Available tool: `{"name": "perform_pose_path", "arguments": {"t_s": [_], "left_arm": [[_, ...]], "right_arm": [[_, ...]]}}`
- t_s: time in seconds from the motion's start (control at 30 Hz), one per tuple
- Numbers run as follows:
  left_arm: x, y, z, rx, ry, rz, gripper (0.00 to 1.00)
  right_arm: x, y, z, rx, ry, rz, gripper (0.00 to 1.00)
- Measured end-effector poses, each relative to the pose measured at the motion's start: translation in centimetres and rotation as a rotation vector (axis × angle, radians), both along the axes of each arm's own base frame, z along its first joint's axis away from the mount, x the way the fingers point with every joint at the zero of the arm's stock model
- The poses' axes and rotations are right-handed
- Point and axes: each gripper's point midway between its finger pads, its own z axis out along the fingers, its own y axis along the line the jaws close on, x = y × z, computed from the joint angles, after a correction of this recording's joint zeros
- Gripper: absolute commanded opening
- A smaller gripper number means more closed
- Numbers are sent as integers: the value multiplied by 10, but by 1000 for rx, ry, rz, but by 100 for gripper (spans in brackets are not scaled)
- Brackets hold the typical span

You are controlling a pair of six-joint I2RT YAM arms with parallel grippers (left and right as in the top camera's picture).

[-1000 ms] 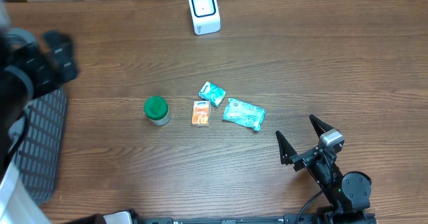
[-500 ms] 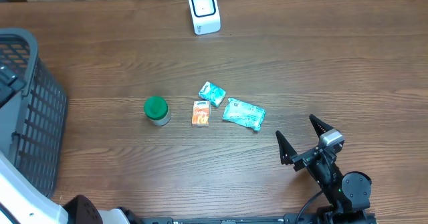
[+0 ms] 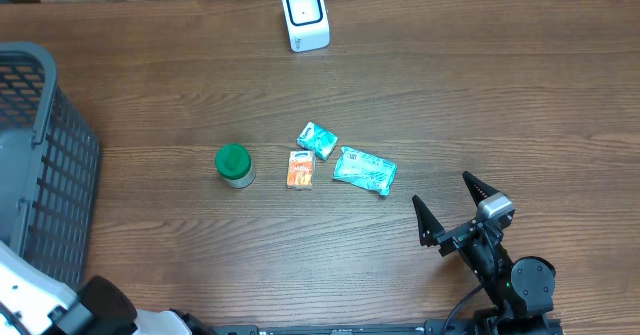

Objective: Scan the item barcode
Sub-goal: 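Move the left gripper back into the basket toward the brown pouch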

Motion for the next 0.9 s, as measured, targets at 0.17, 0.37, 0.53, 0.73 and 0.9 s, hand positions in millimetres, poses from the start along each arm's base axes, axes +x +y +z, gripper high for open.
{"name": "perform_pose_path", "arguments": {"t_s": [0.17,0.37,0.53,0.73,0.9], "left_arm": [[16,23,-19,46,26,-29,93],[37,43,-47,102,62,-143,92],[39,53,-88,114,146,-207,67],[42,64,-127,157,247,-339,53],[49,71,-146,203,262,-393,66]], "right_arm": [[0,0,0,0,0,0,100],[0,0,0,0,0,0,100],[0,0,0,0,-1,0,100],[0,0,0,0,-1,0,100],[0,0,0,0,0,0,100]]}}
